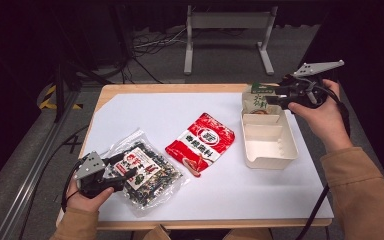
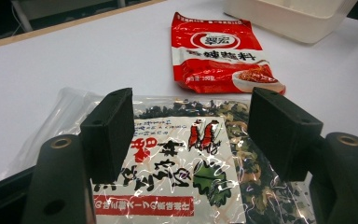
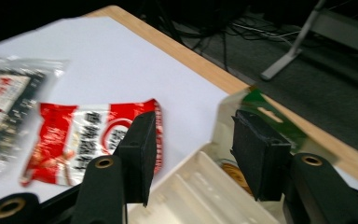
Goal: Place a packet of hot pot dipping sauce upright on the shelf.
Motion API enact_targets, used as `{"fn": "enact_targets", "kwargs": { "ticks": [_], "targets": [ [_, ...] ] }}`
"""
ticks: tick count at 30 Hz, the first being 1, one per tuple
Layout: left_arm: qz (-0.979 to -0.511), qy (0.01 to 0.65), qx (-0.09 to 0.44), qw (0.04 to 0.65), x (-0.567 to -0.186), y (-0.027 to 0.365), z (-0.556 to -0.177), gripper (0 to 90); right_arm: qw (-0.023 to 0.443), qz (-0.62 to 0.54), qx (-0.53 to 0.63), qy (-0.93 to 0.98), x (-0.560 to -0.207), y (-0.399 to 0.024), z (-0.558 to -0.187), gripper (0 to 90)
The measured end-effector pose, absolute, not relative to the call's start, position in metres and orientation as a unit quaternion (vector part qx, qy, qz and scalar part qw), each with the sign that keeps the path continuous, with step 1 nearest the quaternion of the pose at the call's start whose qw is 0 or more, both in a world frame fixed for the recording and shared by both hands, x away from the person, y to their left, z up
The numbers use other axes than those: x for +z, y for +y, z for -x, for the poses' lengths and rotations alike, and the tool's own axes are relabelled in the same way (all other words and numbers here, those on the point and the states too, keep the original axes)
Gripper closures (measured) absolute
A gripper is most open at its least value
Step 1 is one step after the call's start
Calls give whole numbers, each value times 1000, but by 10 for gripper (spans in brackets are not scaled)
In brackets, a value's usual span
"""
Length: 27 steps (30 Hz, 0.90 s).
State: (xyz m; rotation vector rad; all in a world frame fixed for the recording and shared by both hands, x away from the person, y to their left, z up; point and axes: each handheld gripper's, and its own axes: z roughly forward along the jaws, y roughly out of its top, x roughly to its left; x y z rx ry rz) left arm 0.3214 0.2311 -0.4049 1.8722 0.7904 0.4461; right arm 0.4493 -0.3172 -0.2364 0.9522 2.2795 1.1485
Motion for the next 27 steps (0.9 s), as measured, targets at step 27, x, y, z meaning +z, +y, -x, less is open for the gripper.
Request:
{"fn": "enact_targets", "kwargs": {
  "ticks": [27],
  "targets": [
    [-778,329,189,501,-405,234,-316,327,119,-374,409,824,-268,-258,-460,490]
  ]
}}
